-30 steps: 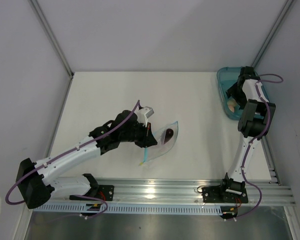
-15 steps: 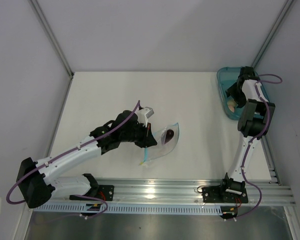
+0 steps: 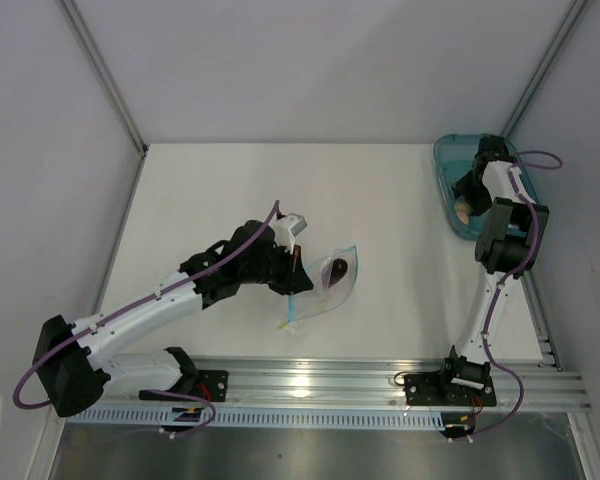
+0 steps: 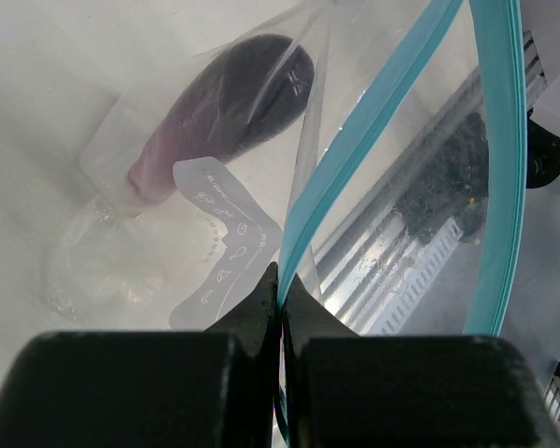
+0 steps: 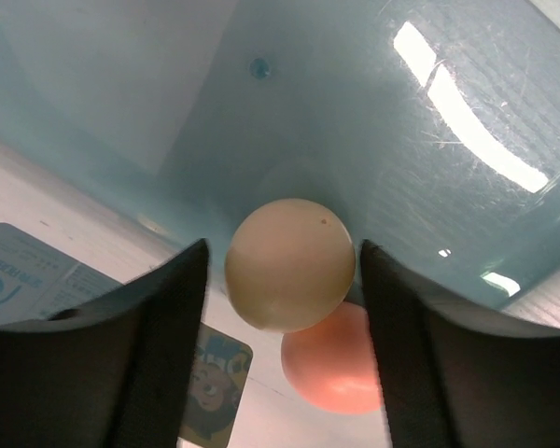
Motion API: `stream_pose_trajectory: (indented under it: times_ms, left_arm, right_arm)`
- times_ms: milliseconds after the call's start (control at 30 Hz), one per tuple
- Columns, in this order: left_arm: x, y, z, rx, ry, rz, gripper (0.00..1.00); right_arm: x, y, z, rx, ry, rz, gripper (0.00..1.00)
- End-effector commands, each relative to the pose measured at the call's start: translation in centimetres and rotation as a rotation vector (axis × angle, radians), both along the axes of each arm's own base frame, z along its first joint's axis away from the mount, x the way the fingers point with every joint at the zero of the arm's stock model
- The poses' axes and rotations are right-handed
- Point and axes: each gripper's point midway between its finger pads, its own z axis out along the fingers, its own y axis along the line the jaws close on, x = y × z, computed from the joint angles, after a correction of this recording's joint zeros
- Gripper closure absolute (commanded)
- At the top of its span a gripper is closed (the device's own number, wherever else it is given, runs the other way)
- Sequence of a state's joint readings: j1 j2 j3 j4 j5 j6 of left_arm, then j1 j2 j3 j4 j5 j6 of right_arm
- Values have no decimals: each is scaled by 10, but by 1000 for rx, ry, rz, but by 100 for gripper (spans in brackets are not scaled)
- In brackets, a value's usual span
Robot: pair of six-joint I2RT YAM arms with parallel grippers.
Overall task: Place the food in the zip-top bag and seal the zipper
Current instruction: Pick up the fake vegetable from the bin, then place the fake vegetable in the zipper food storage bag.
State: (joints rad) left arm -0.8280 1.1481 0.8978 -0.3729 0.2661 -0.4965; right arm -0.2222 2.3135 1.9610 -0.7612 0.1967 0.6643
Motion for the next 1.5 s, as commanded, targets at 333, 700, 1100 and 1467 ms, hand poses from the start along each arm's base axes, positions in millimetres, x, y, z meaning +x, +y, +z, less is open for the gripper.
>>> stream_pose_trajectory:
  times_ms: [333,700,1100,1467]
  left_arm:
    - [4,-2,3,-18,-8,3,100]
    - [3,-5,7,-17,18,-3,99]
    - [-1,-4,12,-30,60,16,99]
    - [-14,-8,11,-86,128,-1,99]
  right_arm:
    - [8,-9,16,-38,-58,-7,79]
    - [34,-21,107,-96,-264,21,100]
    - [1,28,215,-141,-515,187,100]
    - [-94,166,280,-141,-719,574,100]
